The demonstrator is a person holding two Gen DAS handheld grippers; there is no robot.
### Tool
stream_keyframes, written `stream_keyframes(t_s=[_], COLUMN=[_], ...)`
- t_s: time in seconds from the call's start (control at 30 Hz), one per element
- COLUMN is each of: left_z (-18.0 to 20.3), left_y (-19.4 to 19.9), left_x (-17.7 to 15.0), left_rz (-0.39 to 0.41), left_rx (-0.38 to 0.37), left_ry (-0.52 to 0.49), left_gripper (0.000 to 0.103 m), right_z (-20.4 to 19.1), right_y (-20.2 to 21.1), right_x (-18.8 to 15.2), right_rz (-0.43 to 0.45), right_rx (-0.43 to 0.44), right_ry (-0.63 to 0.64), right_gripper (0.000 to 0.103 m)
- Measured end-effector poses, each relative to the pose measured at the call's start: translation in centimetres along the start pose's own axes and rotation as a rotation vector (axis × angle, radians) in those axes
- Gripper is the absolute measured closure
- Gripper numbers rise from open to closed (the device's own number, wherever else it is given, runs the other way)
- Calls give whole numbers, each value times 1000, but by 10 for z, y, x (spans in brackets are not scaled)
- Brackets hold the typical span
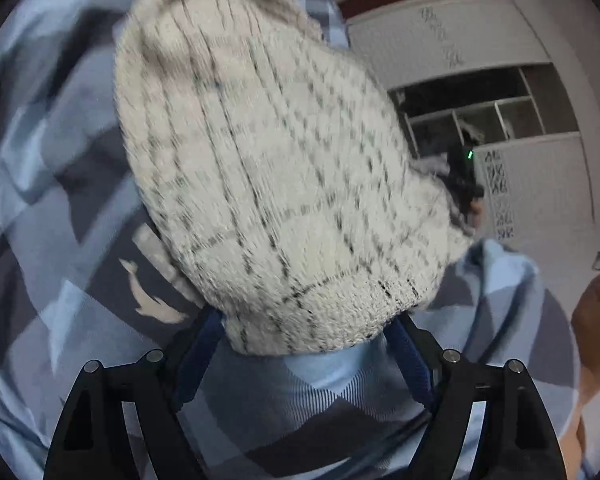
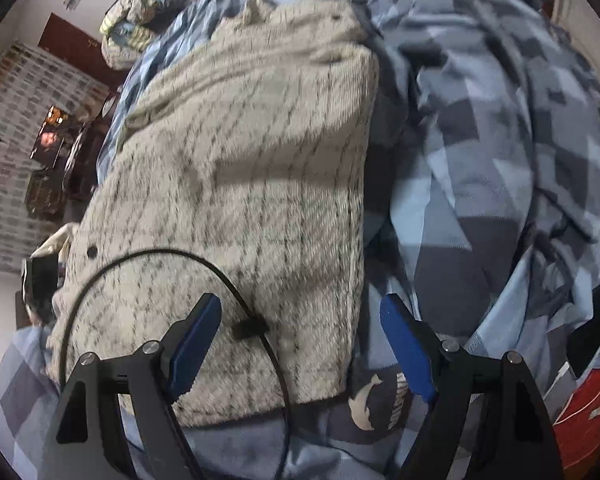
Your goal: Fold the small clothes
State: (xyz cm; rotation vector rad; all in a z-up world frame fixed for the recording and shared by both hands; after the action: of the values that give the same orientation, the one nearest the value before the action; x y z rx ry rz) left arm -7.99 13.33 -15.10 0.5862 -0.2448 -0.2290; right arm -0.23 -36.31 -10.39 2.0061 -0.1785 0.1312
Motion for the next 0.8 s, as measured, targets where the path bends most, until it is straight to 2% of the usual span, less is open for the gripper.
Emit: stream_keyframes(t_s=[0.1,0.27,0.33,0.4,0.47,0.5,0.57,0.63,0.73,0.8], left_z=[-14,-18,-17,-14,-10,-10,-7,-11,-18,-19], left_y=[20,37,35,32,35,42,47,55,54,48], left_x=[7,11,13,16,21,22,25,25,33,31], left_rz=[50,97,98,90,99,114,141,170,184,175], left_rx=[-3,8,30,63,82,85,91,94,93,61], left_ry=[51,64,48,25,18,23,35,50,80,90], left_gripper=[22,22,22,22,22,22,22,22,22,22], right_z=[18,46,54,66,82,87,91,83,64,48], right_y=[15,123,169,222,260,272,278,265,208,155], right_x=[-2,-6,-16,-33,-56,-66,-74,-70,-47,-28], right_rz=[23,264,353,463,561,594,611,592,447,313], right_rx=[-18,-108,-195,-327,-482,-550,-610,-566,-395,-271], right_ry=[-58,-122,-126,-148,-227,-267,-290,-242,-88,22], right_gripper=[24,24,24,24,24,24,24,24,24,24])
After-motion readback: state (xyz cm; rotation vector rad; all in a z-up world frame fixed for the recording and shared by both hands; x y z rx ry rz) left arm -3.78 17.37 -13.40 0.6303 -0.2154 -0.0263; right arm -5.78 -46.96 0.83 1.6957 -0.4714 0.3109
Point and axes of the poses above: each gripper's, at about its wrist camera, not at the fingertips, and y roughly against the way its jaws point, z to its right, x to its top, the point moved 3 cm from there along -y, roughly the way its jaws point, and after that the axes turned 3 degrees about x, right-handed, at the moved point
